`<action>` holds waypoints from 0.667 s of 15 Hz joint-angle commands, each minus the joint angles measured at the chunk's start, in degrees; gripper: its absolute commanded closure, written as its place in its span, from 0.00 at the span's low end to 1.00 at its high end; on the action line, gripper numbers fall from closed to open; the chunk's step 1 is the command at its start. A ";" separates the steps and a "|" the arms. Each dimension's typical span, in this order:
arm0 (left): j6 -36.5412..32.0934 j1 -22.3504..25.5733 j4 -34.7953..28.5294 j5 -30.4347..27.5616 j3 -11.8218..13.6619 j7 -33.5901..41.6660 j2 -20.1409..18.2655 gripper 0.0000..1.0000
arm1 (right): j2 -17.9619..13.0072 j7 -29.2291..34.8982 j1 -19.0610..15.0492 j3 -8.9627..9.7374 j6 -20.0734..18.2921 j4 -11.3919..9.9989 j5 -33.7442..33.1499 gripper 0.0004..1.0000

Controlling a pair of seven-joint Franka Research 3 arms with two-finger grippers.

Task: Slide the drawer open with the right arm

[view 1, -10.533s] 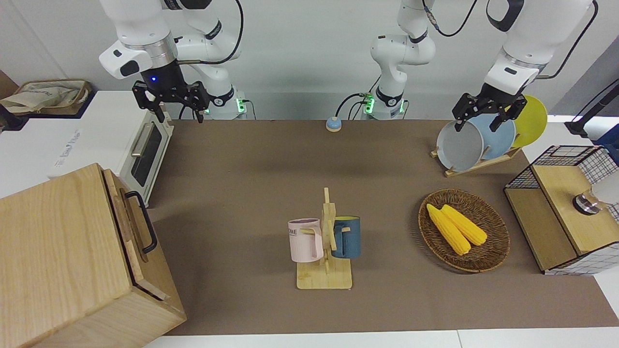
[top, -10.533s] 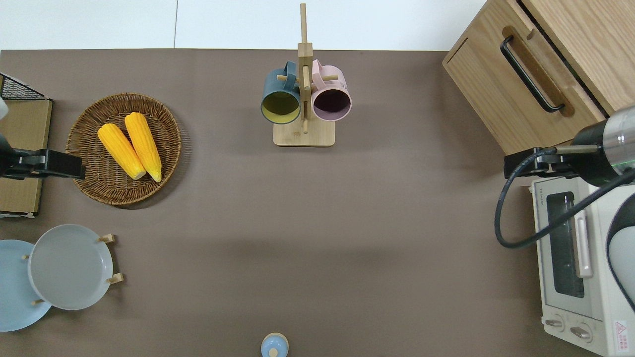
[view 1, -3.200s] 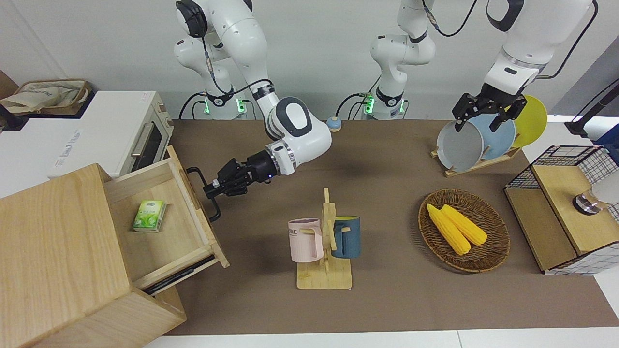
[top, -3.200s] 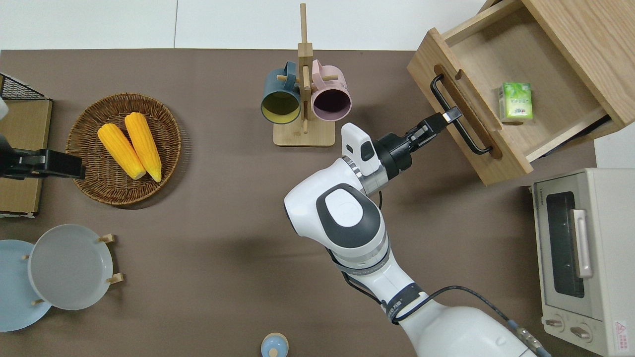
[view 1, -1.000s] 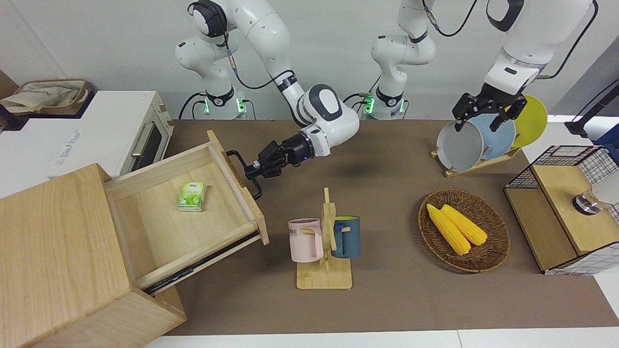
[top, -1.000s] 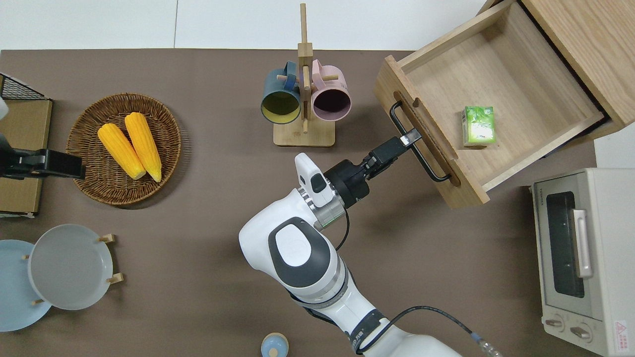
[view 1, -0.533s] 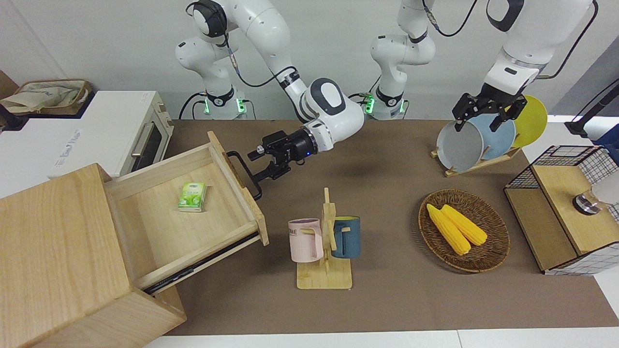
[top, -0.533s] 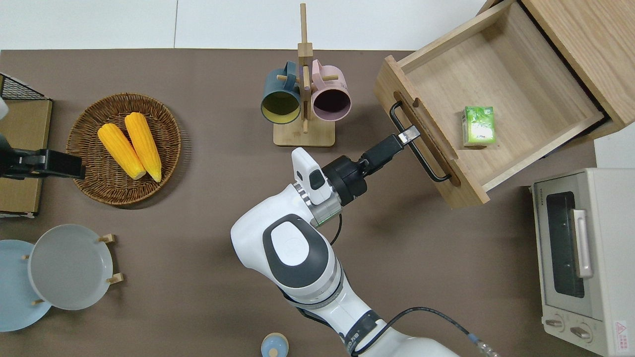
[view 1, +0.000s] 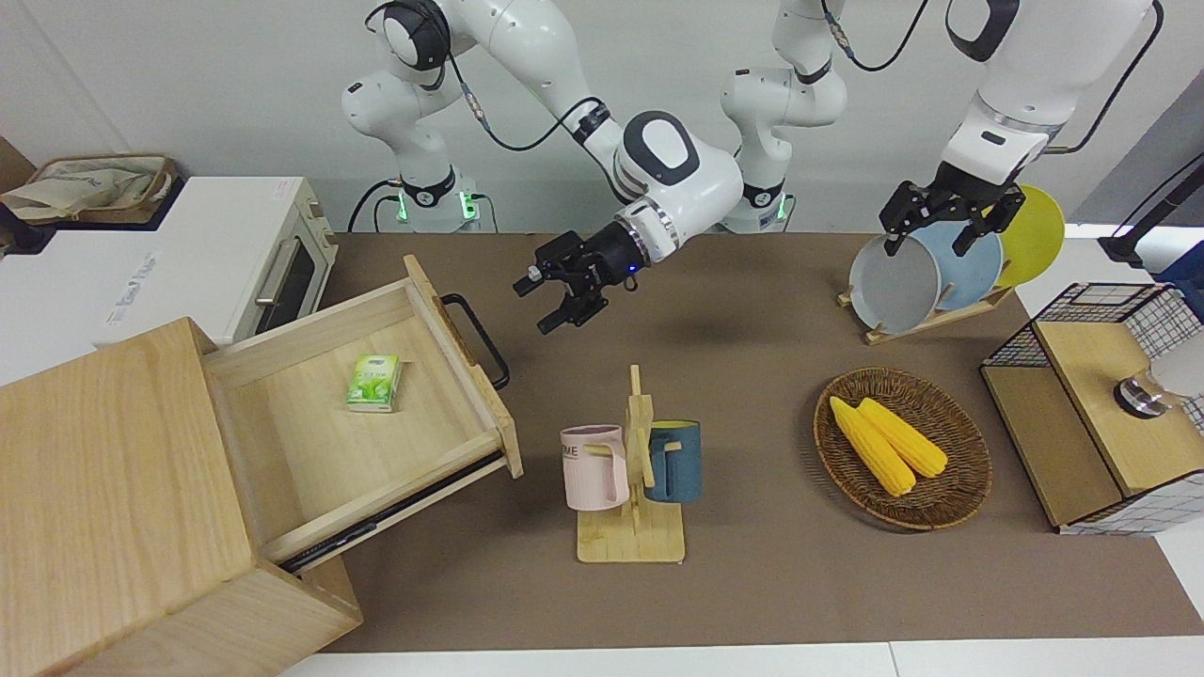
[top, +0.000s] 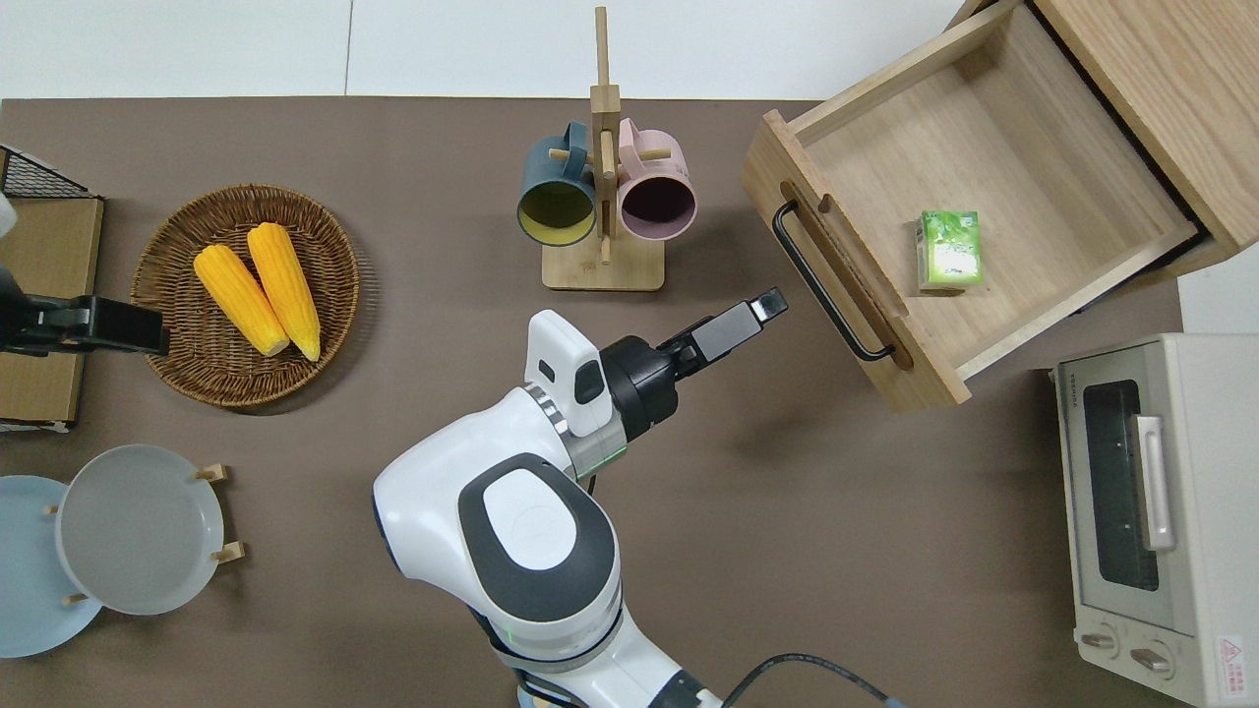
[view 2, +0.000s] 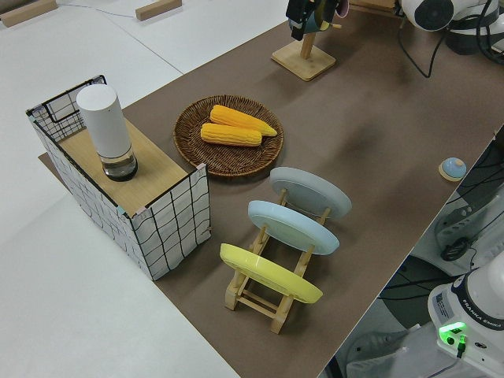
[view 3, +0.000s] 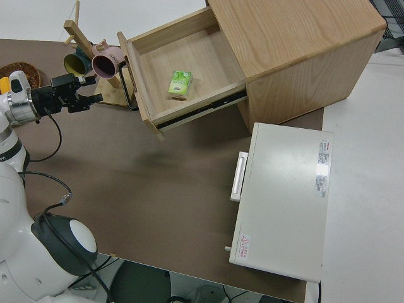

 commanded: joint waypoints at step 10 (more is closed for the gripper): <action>0.03 -0.99 1.19 0.71 0.97 0.49 0.77 0.00 | -14.81 -0.19 -10.49 0.81 4.43 2.63 34.18 0.01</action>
